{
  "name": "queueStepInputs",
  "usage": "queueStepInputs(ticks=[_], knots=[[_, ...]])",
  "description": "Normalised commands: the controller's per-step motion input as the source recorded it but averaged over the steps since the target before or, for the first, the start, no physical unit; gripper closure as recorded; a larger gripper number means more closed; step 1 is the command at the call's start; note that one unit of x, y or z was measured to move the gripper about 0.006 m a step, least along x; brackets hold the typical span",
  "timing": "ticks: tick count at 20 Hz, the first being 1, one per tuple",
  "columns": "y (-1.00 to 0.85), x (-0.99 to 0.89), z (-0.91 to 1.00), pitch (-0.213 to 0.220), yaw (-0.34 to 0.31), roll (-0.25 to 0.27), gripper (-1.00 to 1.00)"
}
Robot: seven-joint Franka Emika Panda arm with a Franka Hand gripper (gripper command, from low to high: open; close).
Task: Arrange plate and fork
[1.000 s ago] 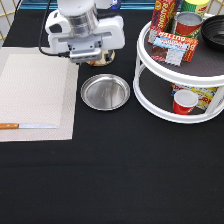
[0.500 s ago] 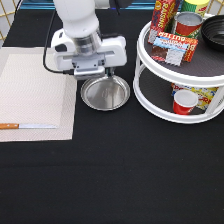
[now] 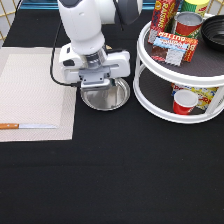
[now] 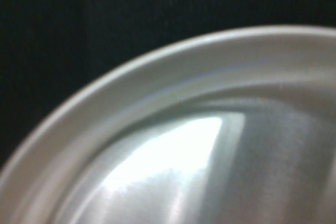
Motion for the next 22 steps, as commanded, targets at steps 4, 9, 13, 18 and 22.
queueStepInputs(ticks=[4, 9, 13, 18, 22], knots=[[0.07, 0.23, -0.17, 0.023, 0.002, 0.0, -1.0], [-0.11, 0.28, -0.01, 0.044, 0.003, 0.009, -1.0], [-0.43, 0.39, 0.18, 0.091, 0.011, 0.046, -1.0], [-0.64, 0.33, 0.17, 0.06, 0.017, 0.053, -1.0], [-0.77, 0.35, 0.18, 0.048, 0.001, 0.059, -1.0]])
